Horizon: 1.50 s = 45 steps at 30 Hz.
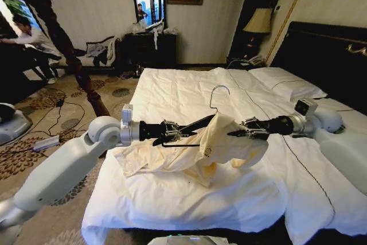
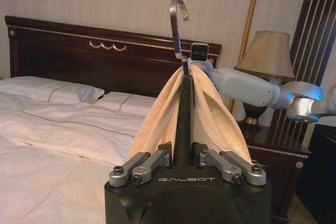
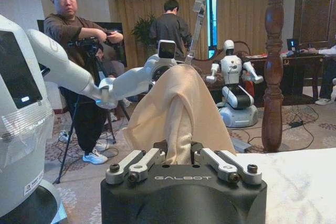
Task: Pick up the clothes from the bed and hang them on the clothes hanger.
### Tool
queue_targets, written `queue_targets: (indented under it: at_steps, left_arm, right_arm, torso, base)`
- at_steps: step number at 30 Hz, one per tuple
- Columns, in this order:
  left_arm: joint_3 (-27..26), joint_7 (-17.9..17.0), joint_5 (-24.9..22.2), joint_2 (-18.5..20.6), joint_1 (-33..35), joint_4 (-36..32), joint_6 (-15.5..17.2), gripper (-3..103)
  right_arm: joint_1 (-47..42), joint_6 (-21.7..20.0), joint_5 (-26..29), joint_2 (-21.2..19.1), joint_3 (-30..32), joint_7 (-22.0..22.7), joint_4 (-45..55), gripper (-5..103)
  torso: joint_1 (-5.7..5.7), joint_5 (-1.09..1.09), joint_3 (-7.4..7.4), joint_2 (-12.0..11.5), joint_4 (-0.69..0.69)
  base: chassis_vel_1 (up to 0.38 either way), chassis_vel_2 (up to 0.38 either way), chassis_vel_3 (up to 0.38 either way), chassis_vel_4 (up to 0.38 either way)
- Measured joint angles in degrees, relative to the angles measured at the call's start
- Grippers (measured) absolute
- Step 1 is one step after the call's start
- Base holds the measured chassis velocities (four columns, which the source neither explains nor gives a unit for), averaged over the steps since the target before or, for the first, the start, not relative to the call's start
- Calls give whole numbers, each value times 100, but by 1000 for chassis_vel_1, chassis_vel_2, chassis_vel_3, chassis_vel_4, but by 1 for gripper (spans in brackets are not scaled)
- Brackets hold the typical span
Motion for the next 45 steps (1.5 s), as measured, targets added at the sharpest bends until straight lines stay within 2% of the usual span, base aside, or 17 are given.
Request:
queue_targets:
  at_steps: [10,24,28,41,43,45]
  left_arm:
    - [-119,-85,-24,53,57,-61,-202,16]
    - [-133,-85,17,19,86,-13,-259,16]
    - [-147,-85,20,9,86,1,-301,16]
    - [-187,-85,101,6,141,41,-466,16]
    - [-187,-86,105,3,137,46,-481,14]
    - [-187,-267,109,-6,115,70,-519,23]
  right_arm:
    - [22,0,-36,43,-11,-2,-79,16]
    - [-120,-33,-84,65,106,0,-97,16]
    - [-138,-191,-67,50,162,28,-98,16]
    - [-27,-230,-42,114,62,66,-154,16]
    - [-27,-229,-36,113,63,67,-155,16]
    - [-29,-226,-27,113,66,69,-157,16]
  torso:
    - [0,0,0,0,0]
    - [0,0,0,0,0]
    - [0,0,0,0,0]
    - [0,0,0,0,0]
    - [0,0,0,0,1]
    - [0,0,0,0,1]
  base:
    - [0,0,0,0]
    - [0,0,0,0]
    - [0,0,0,0]
    - [0,0,0,0]
    - [0,0,0,0]
    - [0,0,0,0]
